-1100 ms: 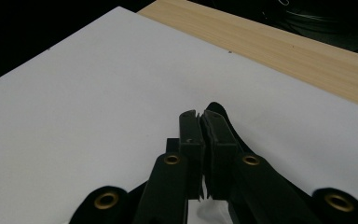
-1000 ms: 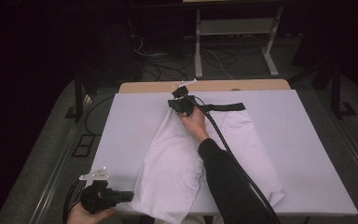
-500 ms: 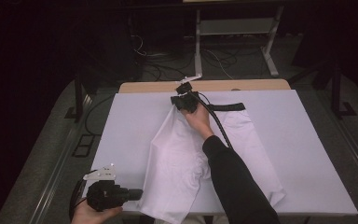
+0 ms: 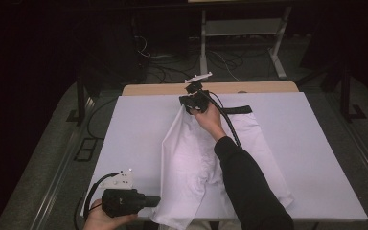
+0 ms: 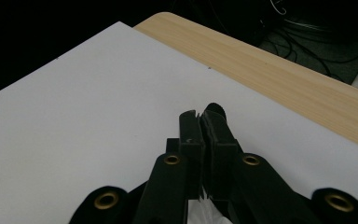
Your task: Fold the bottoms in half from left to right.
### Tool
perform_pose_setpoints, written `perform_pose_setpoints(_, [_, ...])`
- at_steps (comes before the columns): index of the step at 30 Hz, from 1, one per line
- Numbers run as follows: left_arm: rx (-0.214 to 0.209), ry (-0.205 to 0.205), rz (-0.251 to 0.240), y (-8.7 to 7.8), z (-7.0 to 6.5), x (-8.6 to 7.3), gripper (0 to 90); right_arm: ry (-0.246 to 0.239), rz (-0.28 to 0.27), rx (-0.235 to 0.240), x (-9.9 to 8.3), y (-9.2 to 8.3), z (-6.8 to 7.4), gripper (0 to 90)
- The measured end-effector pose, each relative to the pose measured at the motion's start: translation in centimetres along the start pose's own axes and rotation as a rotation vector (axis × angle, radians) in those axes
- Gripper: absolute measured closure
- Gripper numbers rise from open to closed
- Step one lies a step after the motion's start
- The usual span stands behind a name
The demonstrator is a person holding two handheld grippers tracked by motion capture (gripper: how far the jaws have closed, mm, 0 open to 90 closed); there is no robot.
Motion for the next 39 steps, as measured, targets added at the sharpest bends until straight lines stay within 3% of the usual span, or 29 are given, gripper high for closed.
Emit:
perform_pose_setpoints(10, [-0.036,0.035,-0.028,0.8,-0.4,0.9,87.3,0.007,0.003,0.0,-0.2,-0.7,-0.8,85.9])
perform_pose_setpoints(15, [-0.058,0.078,-0.046,1.2,-1.0,1.5,87.3,0.006,0.007,0.003,-0.3,-1.0,-1.0,85.9])
perform_pose_setpoints(39, [-0.144,0.163,-0.027,4.3,-2.9,4.2,87.5,-0.002,-0.004,-0.003,-0.8,-3.2,-2.6,85.9])
Point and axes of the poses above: each handheld gripper's, and its own axes: y roughly forward along the jaws, x roughly out of its top, z roughly to its left, the point moved 9 cm from there along y, roughly forward along the jaws, and after that the axes turned 2 degrees about y, right-handed, at the moved point
